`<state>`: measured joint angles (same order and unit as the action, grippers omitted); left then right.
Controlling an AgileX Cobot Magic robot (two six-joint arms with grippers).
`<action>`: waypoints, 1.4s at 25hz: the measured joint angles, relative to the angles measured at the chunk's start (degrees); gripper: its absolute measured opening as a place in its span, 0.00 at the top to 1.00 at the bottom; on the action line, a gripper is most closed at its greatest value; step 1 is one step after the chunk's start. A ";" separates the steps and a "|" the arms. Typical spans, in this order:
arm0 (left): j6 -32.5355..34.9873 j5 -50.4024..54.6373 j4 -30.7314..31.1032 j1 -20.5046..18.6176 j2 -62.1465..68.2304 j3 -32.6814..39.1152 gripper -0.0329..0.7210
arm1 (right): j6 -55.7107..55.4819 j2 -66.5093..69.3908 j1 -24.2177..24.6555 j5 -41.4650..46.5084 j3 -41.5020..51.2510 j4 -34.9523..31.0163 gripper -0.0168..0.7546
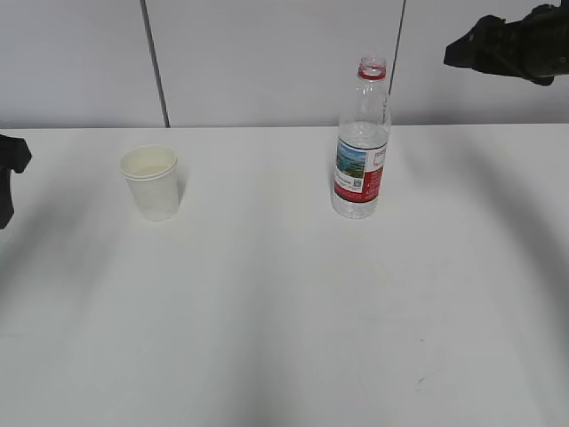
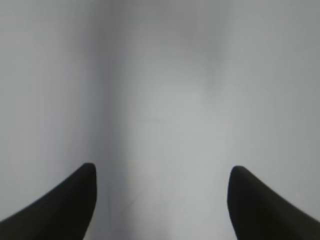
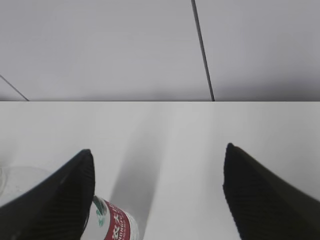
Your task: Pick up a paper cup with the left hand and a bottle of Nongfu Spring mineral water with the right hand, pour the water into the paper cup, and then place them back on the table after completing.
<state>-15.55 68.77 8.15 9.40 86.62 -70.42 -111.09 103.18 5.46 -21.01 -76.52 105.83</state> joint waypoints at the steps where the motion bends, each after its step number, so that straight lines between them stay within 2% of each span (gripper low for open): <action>1: 0.19 0.58 0.00 0.00 0.00 0.00 0.30 | 0.00 0.00 0.28 -0.52 0.00 0.06 0.21; 7: 1.16 1.16 -0.80 0.00 -1.45 0.00 0.33 | 0.67 0.00 0.61 -0.89 0.00 0.19 0.21; 13: 1.78 1.40 -1.80 0.00 -8.15 2.24 0.44 | 0.77 0.00 0.61 -1.06 0.00 0.19 0.21; 20: 2.16 2.00 -1.82 0.00 -20.43 7.98 0.52 | 0.88 0.00 0.61 -1.06 0.00 0.27 0.21; 35: 5.31 -2.55 -1.39 0.00 -51.76 26.27 0.54 | 4.17 0.00 0.61 -1.06 0.00 0.27 0.21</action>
<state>-10.23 66.22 6.76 9.40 34.85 -44.15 -106.92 103.18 6.07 -22.07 -76.52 106.11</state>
